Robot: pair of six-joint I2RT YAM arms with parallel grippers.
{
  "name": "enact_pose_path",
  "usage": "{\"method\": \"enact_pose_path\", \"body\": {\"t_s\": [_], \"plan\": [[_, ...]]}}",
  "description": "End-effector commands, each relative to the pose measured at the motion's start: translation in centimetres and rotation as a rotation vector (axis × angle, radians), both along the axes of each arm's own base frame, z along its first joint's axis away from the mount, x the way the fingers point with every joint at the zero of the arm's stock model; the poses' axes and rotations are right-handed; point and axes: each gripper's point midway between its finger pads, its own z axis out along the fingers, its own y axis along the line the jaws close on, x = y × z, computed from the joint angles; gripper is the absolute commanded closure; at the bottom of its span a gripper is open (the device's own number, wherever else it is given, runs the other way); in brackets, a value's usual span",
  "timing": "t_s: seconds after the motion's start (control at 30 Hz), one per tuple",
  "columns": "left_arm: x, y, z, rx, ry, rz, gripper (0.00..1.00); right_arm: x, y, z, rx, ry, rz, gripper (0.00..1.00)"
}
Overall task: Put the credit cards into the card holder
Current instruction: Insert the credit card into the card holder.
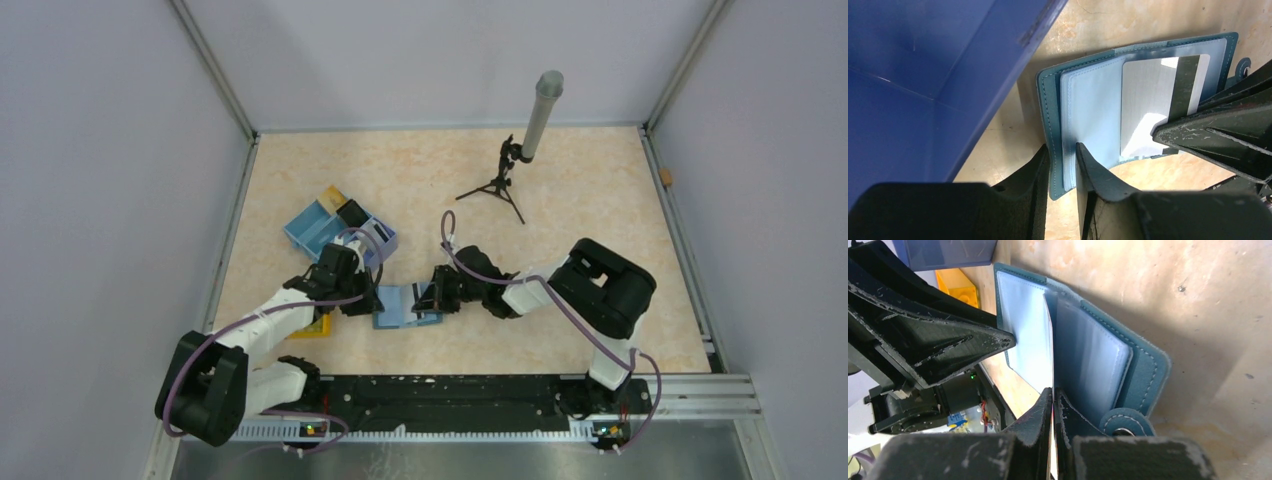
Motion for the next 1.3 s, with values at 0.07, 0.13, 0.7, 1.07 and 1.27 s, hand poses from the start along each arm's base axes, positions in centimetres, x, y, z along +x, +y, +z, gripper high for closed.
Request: {"method": "enact_pose_path", "body": {"t_s": [0.07, 0.13, 0.7, 1.07, 1.27], "plan": [[0.3, 0.4, 0.1, 0.03, -0.009, 0.006, 0.74, 1.1, -1.0, -1.6, -0.084, 0.015, -0.052, 1.0], [0.4, 0.5, 0.1, 0.036, -0.009, 0.011, 0.74, 0.8, -1.4, -1.8, -0.094, 0.021, -0.054, 1.0], [0.6, 0.9, -0.1, 0.063, -0.003, 0.019, 0.74, -1.5, -2.8, -2.3, -0.108, 0.07, -0.01, 1.0], [0.5, 0.6, -0.1, 0.052, 0.001, 0.007, 0.75, -1.6, -1.9, -2.5, -0.09, 0.078, 0.018, 1.0], [0.5, 0.5, -0.1, 0.047, 0.001, 0.002, 0.75, -1.6, -1.7, -3.0, -0.099, 0.087, 0.029, 1.0]]}}
